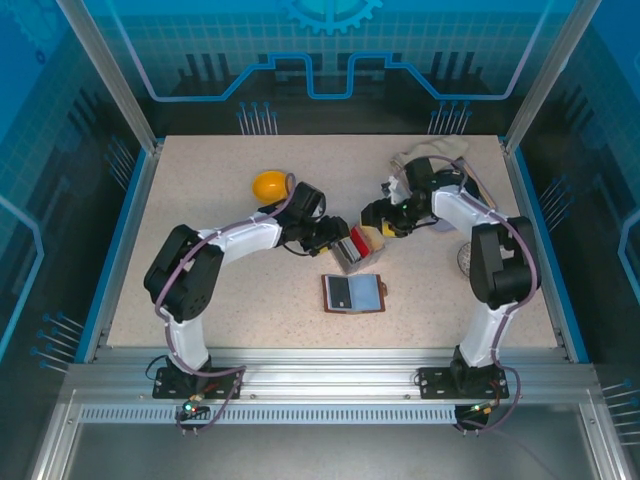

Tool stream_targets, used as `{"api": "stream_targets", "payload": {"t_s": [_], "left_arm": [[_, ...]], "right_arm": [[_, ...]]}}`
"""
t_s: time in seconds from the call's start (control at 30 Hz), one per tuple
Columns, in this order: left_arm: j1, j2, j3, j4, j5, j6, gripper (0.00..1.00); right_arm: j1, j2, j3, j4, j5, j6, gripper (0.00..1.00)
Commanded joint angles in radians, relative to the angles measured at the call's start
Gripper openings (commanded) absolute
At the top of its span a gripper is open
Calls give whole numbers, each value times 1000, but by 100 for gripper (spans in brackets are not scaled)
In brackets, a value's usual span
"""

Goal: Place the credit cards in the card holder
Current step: Move the storage box to the center of the table.

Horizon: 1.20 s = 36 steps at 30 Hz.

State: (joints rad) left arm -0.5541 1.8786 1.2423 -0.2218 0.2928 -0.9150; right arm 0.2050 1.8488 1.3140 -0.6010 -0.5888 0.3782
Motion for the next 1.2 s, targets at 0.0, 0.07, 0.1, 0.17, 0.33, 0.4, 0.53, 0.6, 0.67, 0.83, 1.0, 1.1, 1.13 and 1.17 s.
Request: {"api": "stream_targets", "payload": {"t_s": [0.0, 0.07, 0.1, 0.17, 0.33, 0.4, 0.53, 0.6, 0.67, 0.83, 1.0, 1.1, 1.13, 1.17], "left_arm": [[8, 22, 50, -69, -3, -17, 61], [8, 14, 46, -70, -13, -21, 60], [9, 9, 41, -65, -16, -22, 59], [9, -6, 25, -52, -24, -26, 59], [9, -39, -32, -27, -54, -49, 50], [11, -36, -49, -10, -49, -61, 45], [10, -18, -45, -5, -42, -74, 38], [10, -8, -40, -9, -45, -76, 35], [10, 1, -31, -16, -47, -74, 35], [10, 45, 8, -47, -47, -66, 34], [10, 69, 11, -45, -42, -61, 33], [10, 82, 15, -39, -37, -57, 35], [10, 86, 18, -47, -41, -53, 35], [11, 92, 19, -51, -40, -53, 35]], "right_arm": [[15, -60, 2, -24, -3, 12, 66], [18, -74, 33, -98, 164, -19, 66], [20, -82, 49, -125, 228, -32, 66], [26, -107, 71, -152, 317, -64, 65], [72, -119, 134, -230, 459, -139, 61], [84, -115, 140, -239, 478, -147, 60], [103, -108, 145, -242, 480, -152, 59], [111, -105, 150, -244, 483, -160, 59], [117, -102, 155, -248, 483, -162, 59], [139, -78, 169, -268, 523, -187, 59], [164, -58, 191, -292, 559, -201, 59], [177, -46, 206, -309, 584, -216, 59], [184, -44, 210, -316, 599, -221, 59], [192, -38, 216, -323, 621, -230, 59]]}}
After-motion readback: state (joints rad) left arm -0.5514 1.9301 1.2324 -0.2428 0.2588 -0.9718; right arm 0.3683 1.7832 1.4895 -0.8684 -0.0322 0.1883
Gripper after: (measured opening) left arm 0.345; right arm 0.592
